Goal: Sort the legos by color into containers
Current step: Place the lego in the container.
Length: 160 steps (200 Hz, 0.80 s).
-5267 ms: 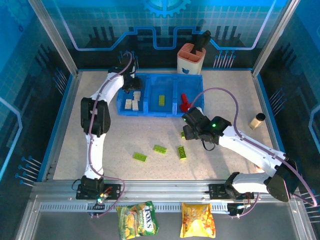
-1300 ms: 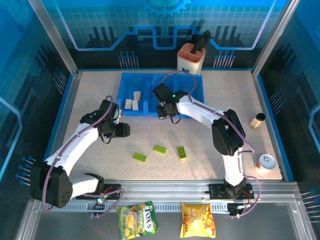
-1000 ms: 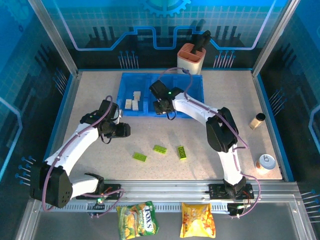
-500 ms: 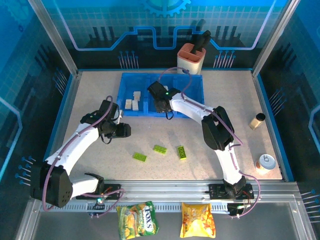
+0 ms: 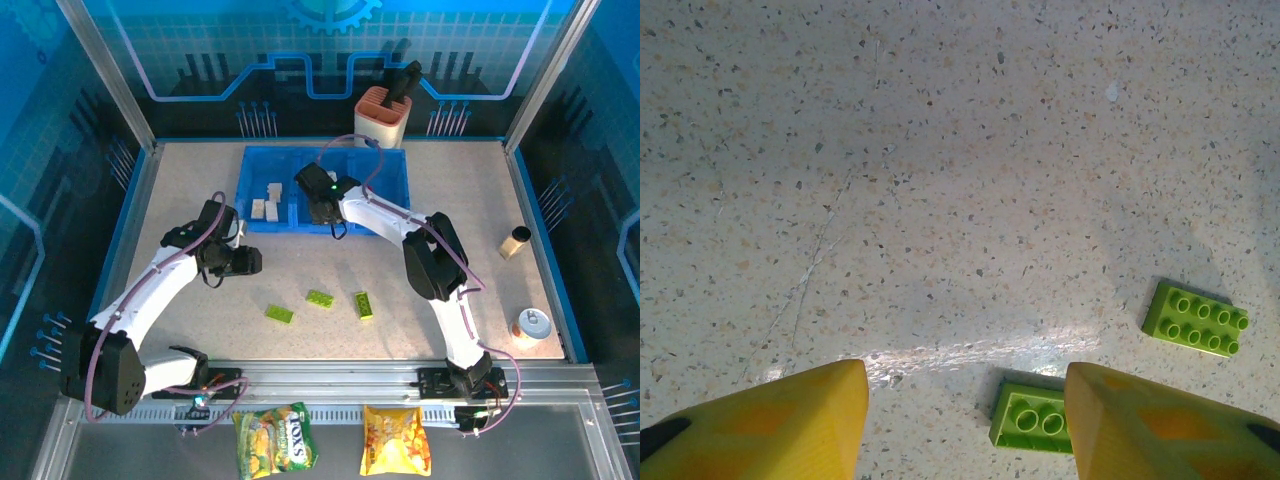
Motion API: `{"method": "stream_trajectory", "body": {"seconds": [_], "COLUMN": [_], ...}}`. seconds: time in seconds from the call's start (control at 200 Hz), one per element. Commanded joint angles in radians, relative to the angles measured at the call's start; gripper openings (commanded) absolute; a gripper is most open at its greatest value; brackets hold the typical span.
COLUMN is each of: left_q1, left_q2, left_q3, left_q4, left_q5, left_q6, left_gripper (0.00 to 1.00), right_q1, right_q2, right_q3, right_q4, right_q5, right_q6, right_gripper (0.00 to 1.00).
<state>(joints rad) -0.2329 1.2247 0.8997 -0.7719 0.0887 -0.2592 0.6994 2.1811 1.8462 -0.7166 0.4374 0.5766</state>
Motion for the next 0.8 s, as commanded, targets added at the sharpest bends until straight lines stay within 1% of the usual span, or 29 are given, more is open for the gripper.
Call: {"method": "stream_trajectory", "body": {"seconds": [0.0, 0.22, 0.37, 0.435, 0.795], "left_q1": [-0.014, -0.063, -0.111, -0.135, -0.298], "left_q2": [0.009, 0.015, 0.023, 0.028, 0.039], "left_q3": [-0.016, -0.013, -0.01, -0.01, -0.065], "left_q4": [0.004, -0.013, -0.026, -0.034, -0.041], "left_q5": [0.029, 0.008, 0.005, 0.001, -0.045], "left_q6": [0.009, -0.007, -0.056, -0.084, -0.231], "left_gripper": [0.56, 0.56, 0.56, 0.56, 0.65], "right_q1": [-0.002, 0.017, 0.029, 0.031, 0.022], "right_q2": [-0.032, -0.103, -0.163, -0.194, -0.365], "right_q3": [0.005, -0.003, -0.041, -0.072, -0.293], "right_q4": [-0.017, -0.028, -0.017, -0.004, 0.077], "right_q5": [0.026, 0.006, -0.022, -0.036, -0.059], "right_q6": [0.003, -0.021, -0.023, -0.02, -0.023], "right_gripper": [0.47, 0.47, 0.47, 0.47, 0.47]}}
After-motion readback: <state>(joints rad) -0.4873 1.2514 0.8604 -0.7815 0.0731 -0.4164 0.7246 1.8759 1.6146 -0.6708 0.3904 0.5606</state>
